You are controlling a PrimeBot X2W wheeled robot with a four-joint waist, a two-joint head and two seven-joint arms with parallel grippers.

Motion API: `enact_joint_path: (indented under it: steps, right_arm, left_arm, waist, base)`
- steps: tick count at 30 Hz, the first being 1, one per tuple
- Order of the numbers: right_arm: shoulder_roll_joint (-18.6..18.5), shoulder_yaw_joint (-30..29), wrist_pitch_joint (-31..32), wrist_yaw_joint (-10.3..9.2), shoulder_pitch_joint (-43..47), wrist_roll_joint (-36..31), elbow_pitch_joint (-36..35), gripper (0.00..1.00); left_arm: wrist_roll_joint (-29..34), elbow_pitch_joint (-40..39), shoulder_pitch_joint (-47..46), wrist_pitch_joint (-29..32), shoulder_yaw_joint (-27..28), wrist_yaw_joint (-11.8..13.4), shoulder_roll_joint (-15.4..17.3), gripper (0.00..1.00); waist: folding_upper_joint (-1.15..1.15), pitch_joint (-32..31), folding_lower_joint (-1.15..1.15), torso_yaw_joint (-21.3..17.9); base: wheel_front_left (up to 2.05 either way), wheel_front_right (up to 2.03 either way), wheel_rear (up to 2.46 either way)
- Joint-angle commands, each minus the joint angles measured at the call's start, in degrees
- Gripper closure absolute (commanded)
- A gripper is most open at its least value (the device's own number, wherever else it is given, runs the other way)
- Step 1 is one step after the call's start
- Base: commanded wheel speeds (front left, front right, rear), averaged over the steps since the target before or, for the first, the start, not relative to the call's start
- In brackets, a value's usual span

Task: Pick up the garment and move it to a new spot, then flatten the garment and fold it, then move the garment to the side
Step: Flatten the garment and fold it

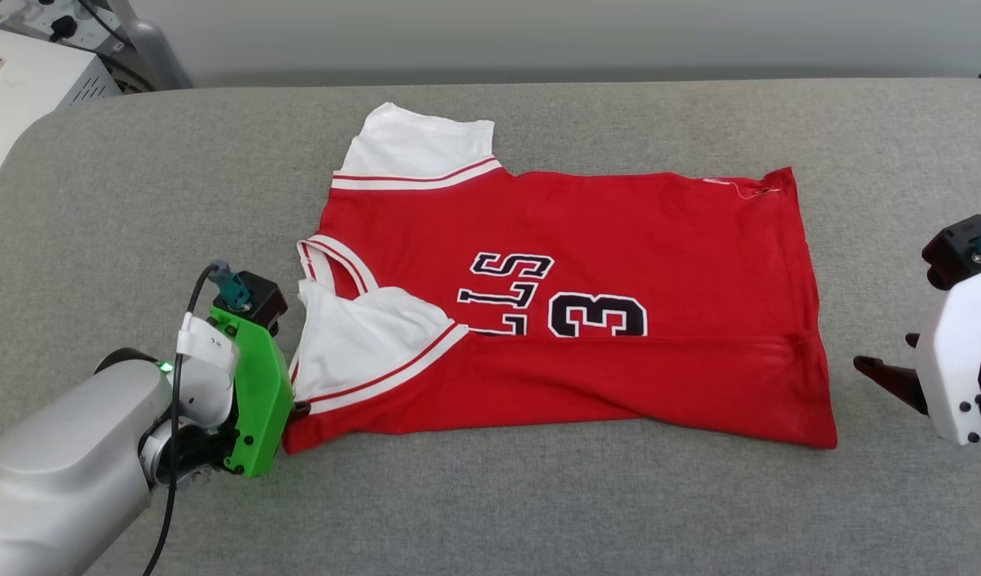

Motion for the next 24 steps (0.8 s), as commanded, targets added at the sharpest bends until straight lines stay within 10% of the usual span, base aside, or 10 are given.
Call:
enact_joint_path:
  steps: [1, 19, 20, 21, 24]
  right_arm:
    - [0.0, 0.5, 1.8, -0.05, -0.4, 0.5, 0.4, 0.00]
    - [10.6, 4.5, -0.6, -0.05, 3.5, -2.6, 16.1, 0.00]
    - [10.9, 4.7, -1.2, -0.05, 3.6, -2.3, 16.4, 0.11]
    - [10.5, 5.0, -3.7, -0.05, 3.1, -1.6, 16.7, 1.00]
    - [9.4, 4.7, -5.8, -0.05, 2.5, -1.1, 15.8, 1.00]
  left_arm:
    - [0.6, -0.4, -0.6, -0.6, -0.3, 0.0, 0.1, 1.00]
    - [1.8, -0.9, -2.8, -2.7, -2.5, 0.0, -0.6, 1.00]
    - [1.7, -0.7, -2.7, -2.9, -2.6, 0.0, -0.6, 1.00]
    - [1.1, -0.2, -1.8, -3.4, -3.0, 0.0, -0.5, 1.00]
    - [-0.1, 0.0, -0.7, -4.0, -3.2, 0.0, -0.2, 1.00]
  waist:
    - [0.00, 0.5, 0.00, 0.4]
    - [0.00, 4.7, 0.00, 1.7]
    - [0.00, 4.6, 0.00, 1.6]
    - [0.00, 3.5, 0.00, 1.1]
    - [0.00, 1.5, 0.00, 0.8]
  base:
    - [0.00, 0.00, 0.00]
    - [0.00, 0.00, 0.00]
    - [0.00, 0.00, 0.00]
    - [0.00, 0.00, 0.00]
    - [0.00, 0.00, 0.00]
